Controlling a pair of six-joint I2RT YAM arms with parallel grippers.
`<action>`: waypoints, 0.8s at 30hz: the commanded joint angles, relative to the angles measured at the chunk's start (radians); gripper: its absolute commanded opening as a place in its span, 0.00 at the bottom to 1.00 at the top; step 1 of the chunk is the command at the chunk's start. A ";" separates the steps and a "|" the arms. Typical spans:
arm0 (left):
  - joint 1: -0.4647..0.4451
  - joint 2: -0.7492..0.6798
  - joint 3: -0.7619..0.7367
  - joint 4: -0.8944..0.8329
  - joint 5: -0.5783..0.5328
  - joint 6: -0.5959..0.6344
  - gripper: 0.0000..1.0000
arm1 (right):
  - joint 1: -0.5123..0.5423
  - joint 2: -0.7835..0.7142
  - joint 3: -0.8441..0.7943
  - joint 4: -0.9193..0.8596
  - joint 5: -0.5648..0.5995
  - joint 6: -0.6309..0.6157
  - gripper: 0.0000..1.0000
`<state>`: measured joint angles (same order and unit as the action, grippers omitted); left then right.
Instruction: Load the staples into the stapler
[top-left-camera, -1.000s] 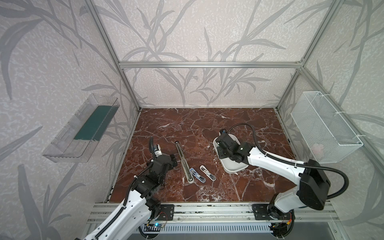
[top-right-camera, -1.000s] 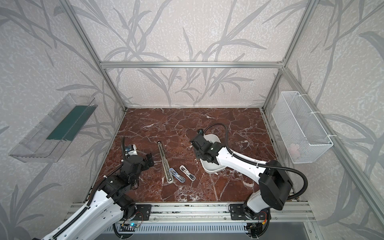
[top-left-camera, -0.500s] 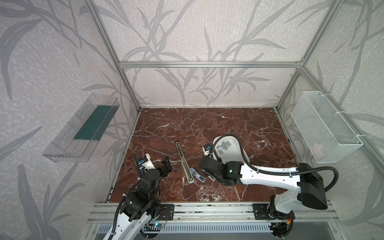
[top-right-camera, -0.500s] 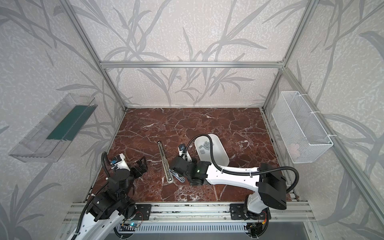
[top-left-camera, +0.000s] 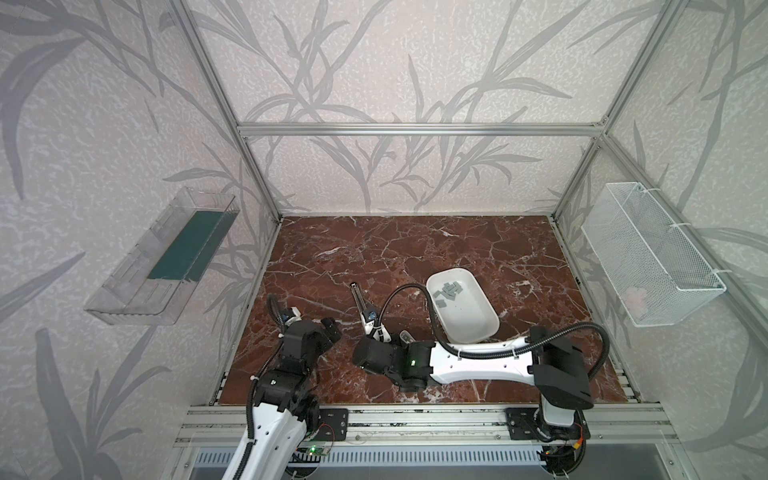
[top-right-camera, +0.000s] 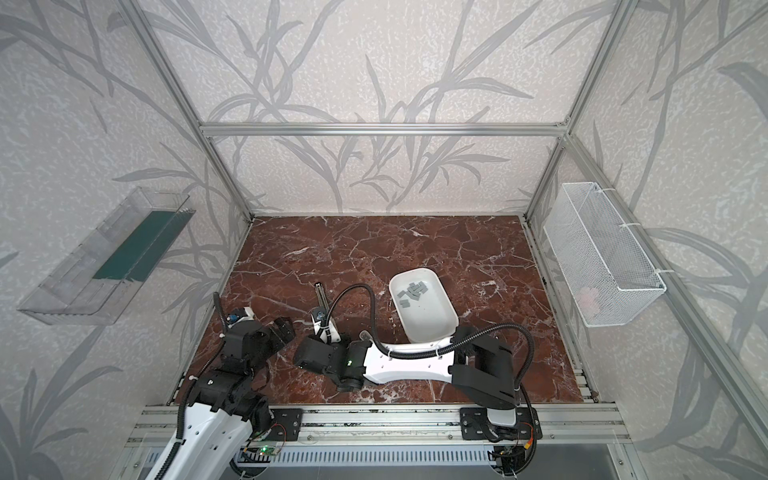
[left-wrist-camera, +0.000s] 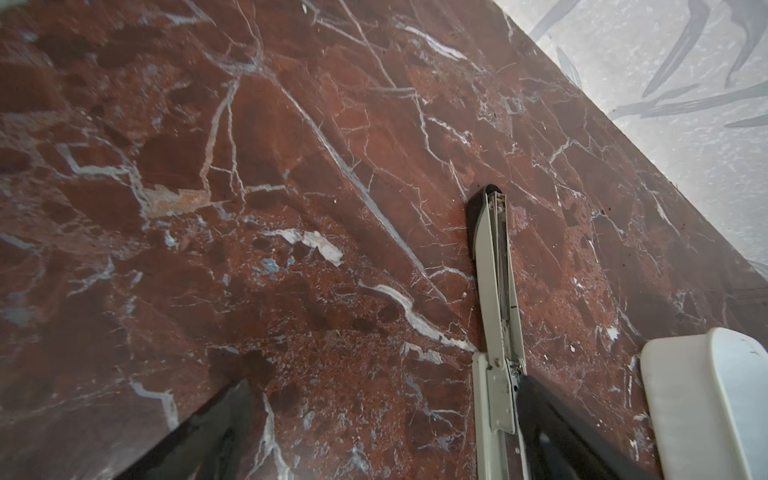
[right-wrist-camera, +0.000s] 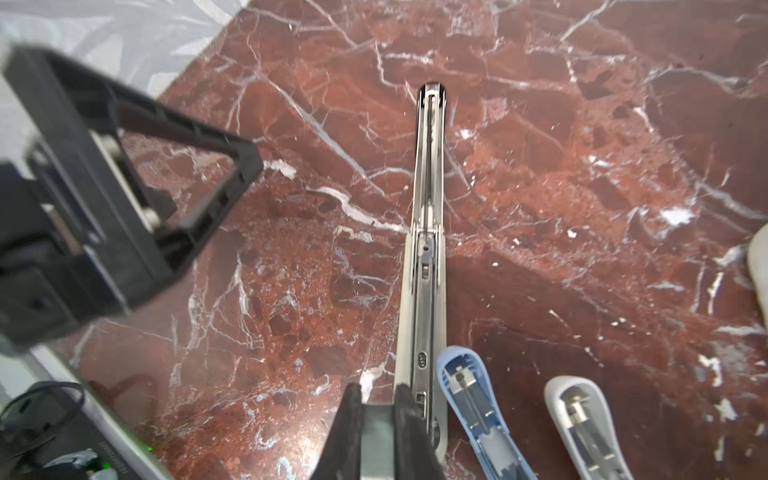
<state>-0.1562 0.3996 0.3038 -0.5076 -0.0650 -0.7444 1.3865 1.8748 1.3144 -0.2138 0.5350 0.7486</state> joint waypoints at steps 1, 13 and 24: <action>0.014 -0.060 -0.022 0.034 0.139 0.004 0.99 | 0.016 0.009 0.011 0.001 0.026 0.025 0.06; 0.012 -0.049 -0.022 0.042 0.175 0.011 0.99 | 0.020 0.056 0.003 0.019 0.066 0.026 0.05; 0.012 -0.024 -0.003 0.018 0.164 0.016 0.99 | 0.017 0.086 -0.013 0.070 0.082 -0.044 0.07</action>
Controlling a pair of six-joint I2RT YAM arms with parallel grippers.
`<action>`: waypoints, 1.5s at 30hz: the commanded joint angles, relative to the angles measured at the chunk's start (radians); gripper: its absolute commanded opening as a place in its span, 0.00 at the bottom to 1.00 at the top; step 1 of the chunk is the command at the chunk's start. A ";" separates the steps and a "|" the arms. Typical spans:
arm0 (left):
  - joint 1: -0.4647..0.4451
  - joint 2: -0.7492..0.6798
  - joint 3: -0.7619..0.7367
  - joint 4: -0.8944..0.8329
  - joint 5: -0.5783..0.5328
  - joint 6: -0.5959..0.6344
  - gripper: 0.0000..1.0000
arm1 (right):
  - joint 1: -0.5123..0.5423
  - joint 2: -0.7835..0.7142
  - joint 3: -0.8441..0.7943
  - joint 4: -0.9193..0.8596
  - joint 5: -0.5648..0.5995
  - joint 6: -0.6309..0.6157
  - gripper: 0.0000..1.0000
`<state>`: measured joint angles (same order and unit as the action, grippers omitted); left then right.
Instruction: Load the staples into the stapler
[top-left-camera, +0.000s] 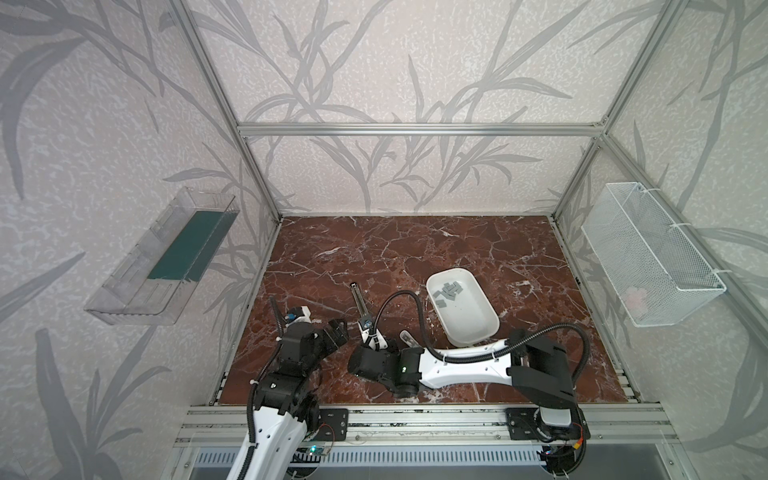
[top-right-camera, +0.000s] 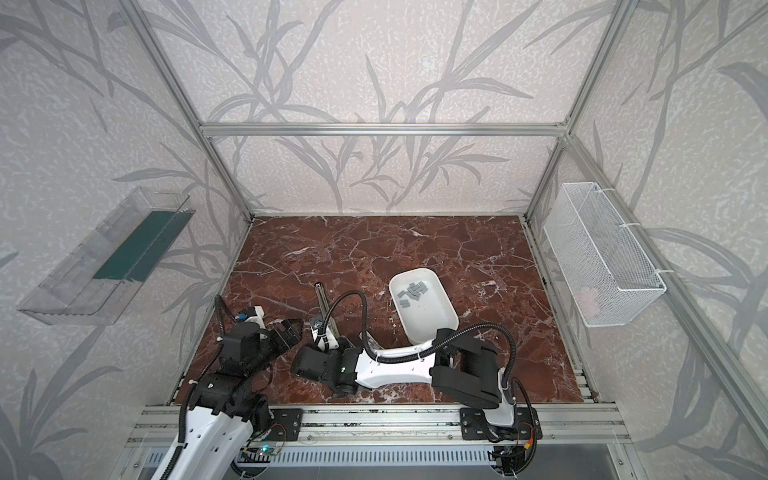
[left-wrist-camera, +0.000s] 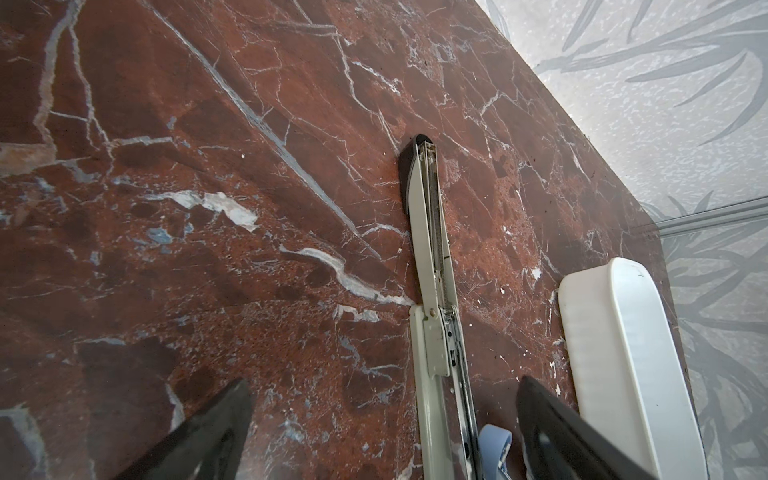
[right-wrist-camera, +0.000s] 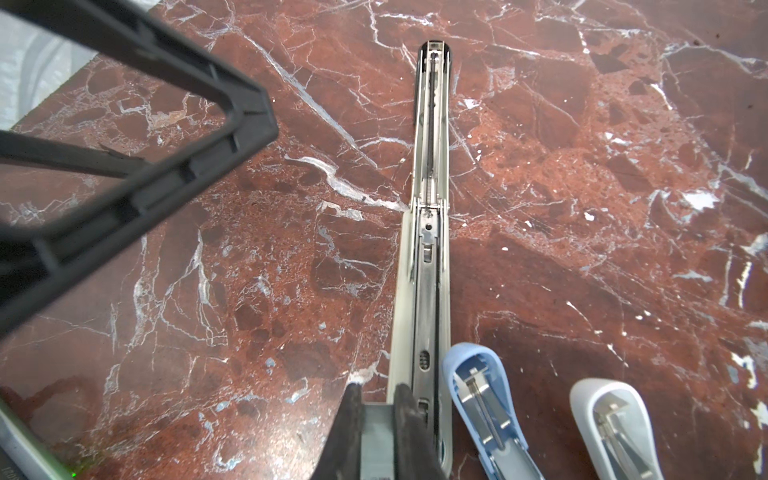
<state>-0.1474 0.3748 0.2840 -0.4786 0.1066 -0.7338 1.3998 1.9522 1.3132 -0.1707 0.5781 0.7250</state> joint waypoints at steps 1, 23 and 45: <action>0.002 0.004 0.017 -0.008 -0.008 0.005 0.99 | 0.004 0.007 -0.019 0.034 0.043 -0.022 0.07; -0.002 0.020 0.017 0.005 0.010 0.011 0.99 | 0.034 -0.073 -0.269 0.509 0.146 -0.259 0.06; -0.009 0.016 0.016 0.008 0.008 0.013 0.99 | 0.041 -0.049 -0.379 0.716 0.171 -0.266 0.06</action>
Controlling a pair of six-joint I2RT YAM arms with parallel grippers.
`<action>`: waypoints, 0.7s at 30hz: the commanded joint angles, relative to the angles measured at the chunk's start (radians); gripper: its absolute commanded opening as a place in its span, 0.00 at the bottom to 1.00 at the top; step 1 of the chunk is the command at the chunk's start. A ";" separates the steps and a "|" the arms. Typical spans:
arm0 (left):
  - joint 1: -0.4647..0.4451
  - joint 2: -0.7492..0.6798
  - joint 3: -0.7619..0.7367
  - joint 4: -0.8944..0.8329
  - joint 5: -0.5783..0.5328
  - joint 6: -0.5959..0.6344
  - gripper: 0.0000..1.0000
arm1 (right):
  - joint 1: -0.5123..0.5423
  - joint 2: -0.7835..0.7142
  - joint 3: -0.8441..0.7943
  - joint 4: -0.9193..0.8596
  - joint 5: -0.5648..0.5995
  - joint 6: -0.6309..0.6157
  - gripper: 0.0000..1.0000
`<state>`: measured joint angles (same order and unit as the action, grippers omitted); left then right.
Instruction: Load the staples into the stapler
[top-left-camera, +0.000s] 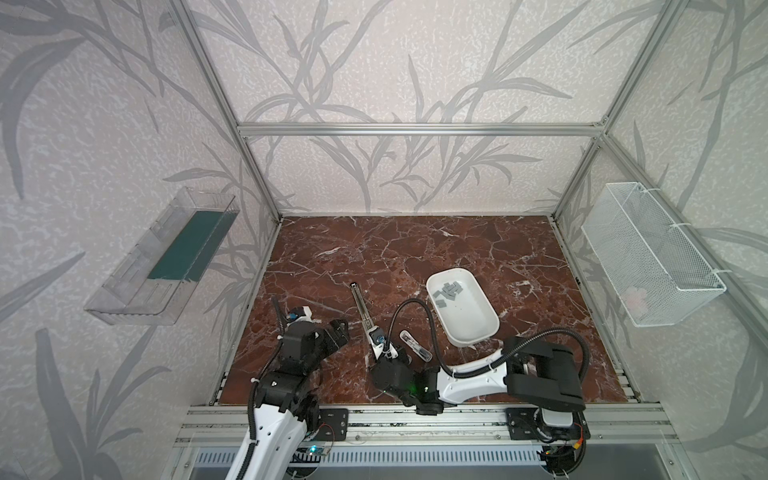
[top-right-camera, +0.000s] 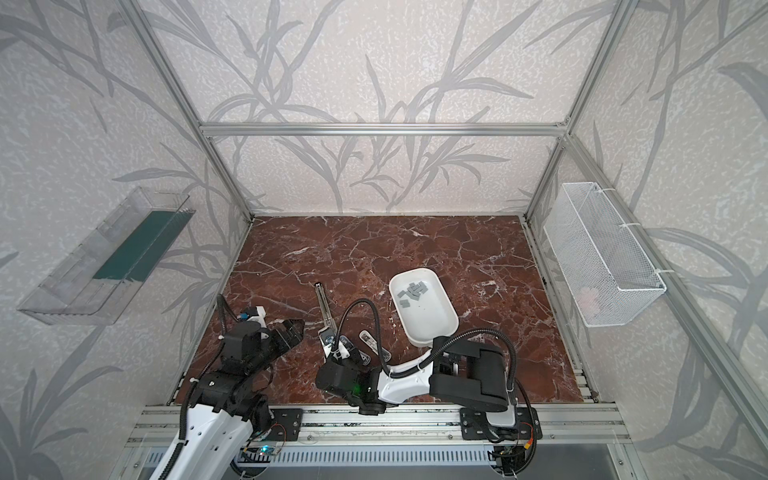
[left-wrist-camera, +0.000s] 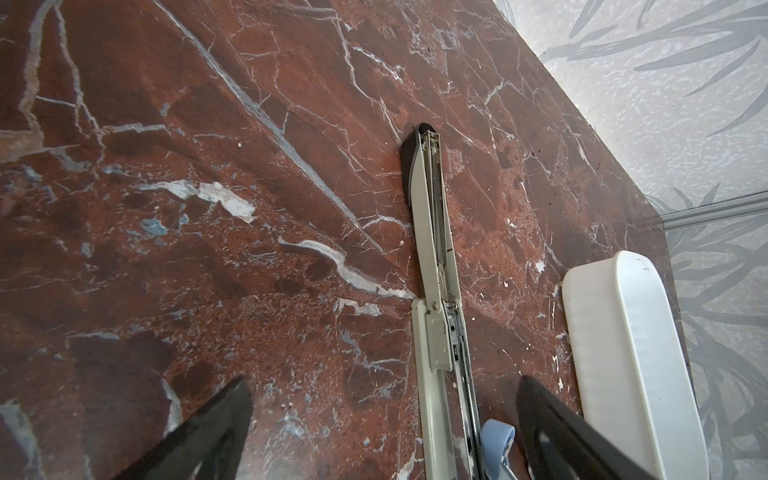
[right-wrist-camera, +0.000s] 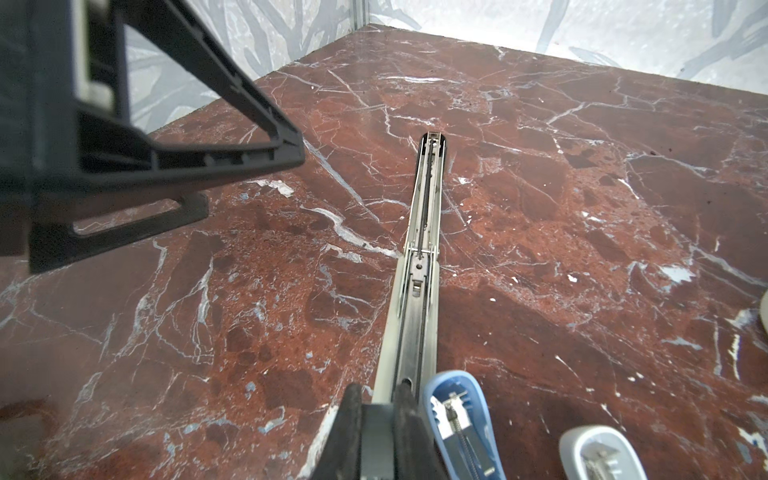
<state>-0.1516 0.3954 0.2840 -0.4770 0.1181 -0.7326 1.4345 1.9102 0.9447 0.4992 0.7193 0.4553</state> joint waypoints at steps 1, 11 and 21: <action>-0.005 -0.006 0.016 0.006 -0.003 0.012 0.99 | 0.006 -0.004 -0.011 0.048 0.027 0.003 0.06; -0.008 -0.009 0.015 0.005 -0.004 0.012 0.99 | -0.001 0.019 -0.048 0.141 0.008 -0.012 0.06; -0.008 -0.010 0.014 0.005 -0.005 0.010 0.99 | -0.006 0.041 -0.053 0.156 0.022 -0.016 0.05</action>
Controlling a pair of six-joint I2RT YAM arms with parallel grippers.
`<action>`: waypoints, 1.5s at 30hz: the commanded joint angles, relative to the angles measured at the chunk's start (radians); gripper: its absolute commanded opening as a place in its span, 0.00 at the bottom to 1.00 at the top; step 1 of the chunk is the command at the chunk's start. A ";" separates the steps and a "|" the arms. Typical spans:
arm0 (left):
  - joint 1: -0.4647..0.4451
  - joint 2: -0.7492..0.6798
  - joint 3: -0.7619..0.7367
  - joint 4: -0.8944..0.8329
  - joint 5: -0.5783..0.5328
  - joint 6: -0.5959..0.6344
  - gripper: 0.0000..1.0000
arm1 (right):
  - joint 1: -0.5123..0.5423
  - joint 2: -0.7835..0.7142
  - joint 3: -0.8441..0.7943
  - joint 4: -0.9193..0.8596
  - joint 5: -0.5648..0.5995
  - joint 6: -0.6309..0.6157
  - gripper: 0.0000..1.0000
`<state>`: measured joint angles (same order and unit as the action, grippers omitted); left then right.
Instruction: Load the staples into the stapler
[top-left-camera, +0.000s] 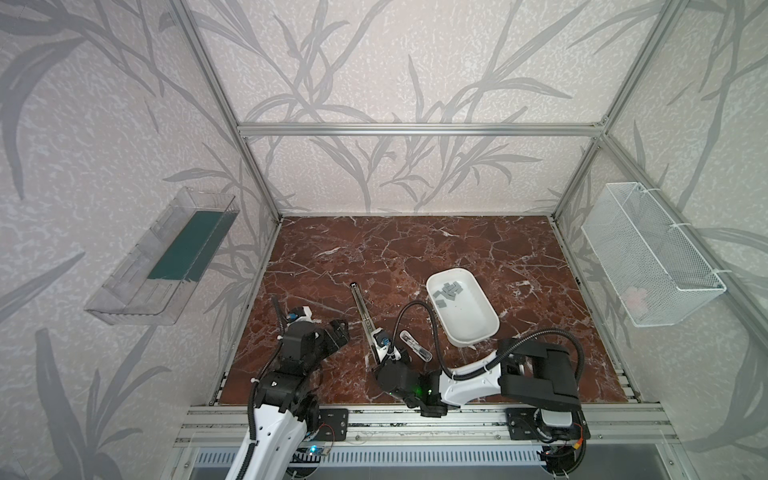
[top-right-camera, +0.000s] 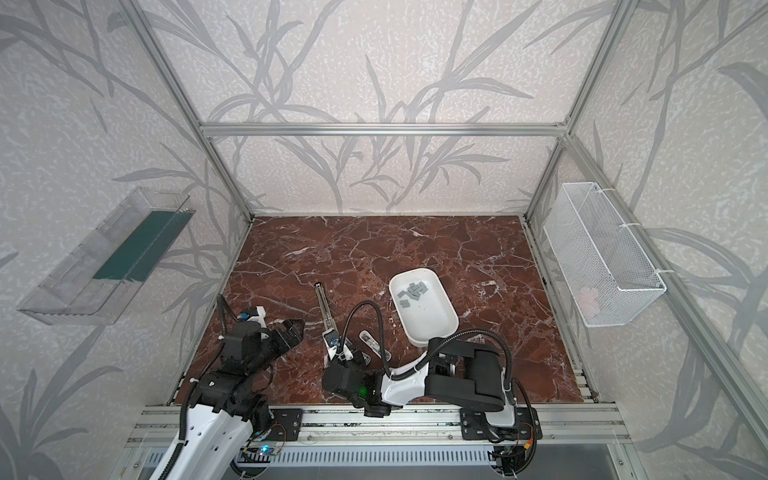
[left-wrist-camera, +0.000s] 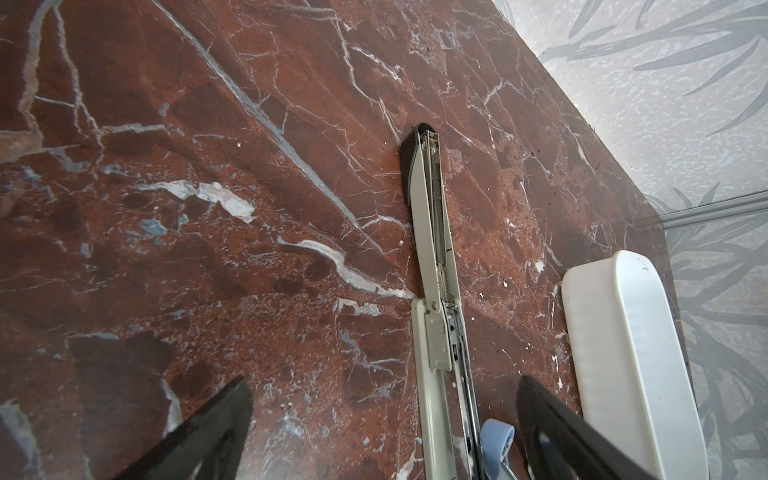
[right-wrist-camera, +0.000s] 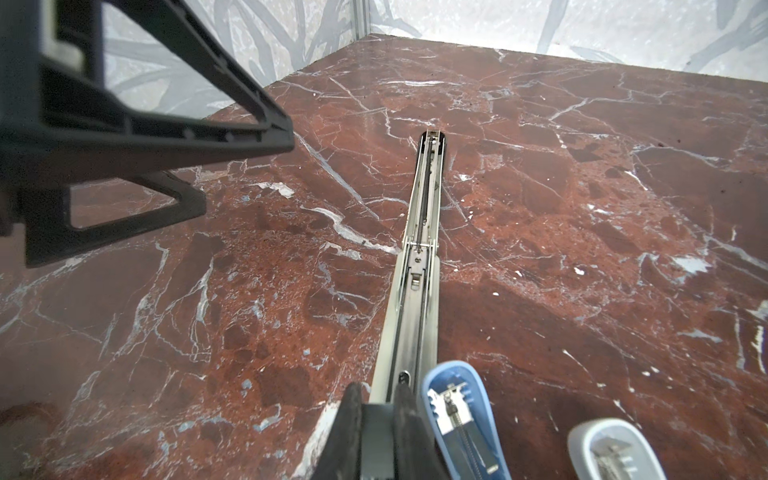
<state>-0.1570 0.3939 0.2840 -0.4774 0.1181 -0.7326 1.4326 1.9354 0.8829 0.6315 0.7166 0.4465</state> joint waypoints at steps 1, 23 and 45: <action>-0.003 -0.008 0.014 0.005 -0.006 0.010 0.99 | -0.006 0.019 0.011 0.023 0.024 -0.008 0.05; -0.003 -0.015 0.011 0.005 -0.005 0.009 0.99 | -0.021 0.035 0.008 0.043 0.010 -0.007 0.04; -0.003 -0.019 0.011 0.002 -0.004 0.009 0.99 | -0.024 0.017 -0.012 0.095 0.007 -0.046 0.02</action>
<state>-0.1570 0.3847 0.2840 -0.4774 0.1181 -0.7330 1.4136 1.9636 0.8803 0.6910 0.7132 0.4160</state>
